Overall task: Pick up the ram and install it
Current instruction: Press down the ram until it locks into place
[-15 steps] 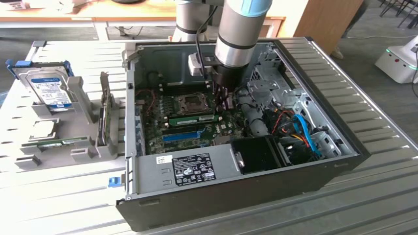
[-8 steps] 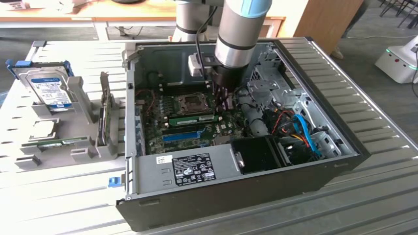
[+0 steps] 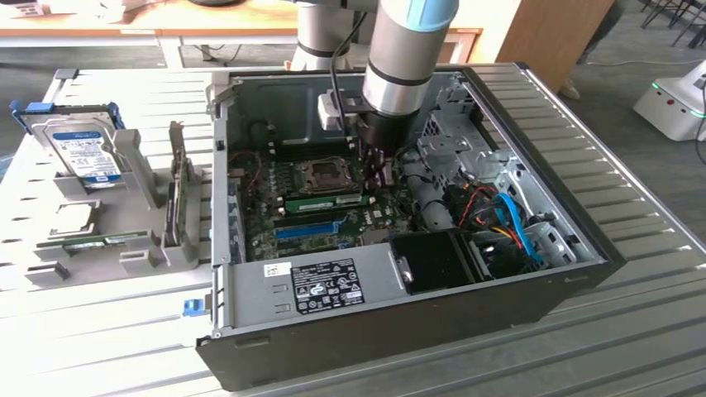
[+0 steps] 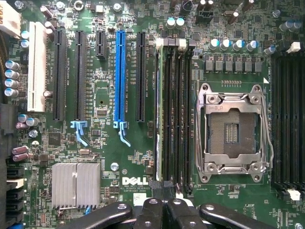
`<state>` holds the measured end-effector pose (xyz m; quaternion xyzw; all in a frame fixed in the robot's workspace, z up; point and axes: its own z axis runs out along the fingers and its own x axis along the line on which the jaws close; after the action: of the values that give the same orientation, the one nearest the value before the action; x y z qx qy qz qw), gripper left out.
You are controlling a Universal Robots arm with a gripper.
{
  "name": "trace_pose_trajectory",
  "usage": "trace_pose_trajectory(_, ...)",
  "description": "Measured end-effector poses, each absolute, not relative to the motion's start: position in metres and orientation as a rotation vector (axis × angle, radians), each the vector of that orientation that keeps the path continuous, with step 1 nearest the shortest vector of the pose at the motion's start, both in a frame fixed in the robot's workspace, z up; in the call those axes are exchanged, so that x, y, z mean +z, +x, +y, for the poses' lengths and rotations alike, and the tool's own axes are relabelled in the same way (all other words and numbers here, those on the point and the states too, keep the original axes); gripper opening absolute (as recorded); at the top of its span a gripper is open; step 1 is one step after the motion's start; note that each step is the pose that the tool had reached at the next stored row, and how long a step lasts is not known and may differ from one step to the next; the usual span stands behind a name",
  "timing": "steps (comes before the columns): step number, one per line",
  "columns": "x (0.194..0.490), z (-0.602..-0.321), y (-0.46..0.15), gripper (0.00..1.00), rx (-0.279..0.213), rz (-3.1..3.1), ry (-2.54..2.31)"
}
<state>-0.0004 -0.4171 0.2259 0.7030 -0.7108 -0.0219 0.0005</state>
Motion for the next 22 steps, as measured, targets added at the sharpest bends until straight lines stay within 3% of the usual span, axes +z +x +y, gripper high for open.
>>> trace_pose_trajectory(22,0.224,-0.4172,-0.0004,0.1,-0.069,-2.232,2.208)
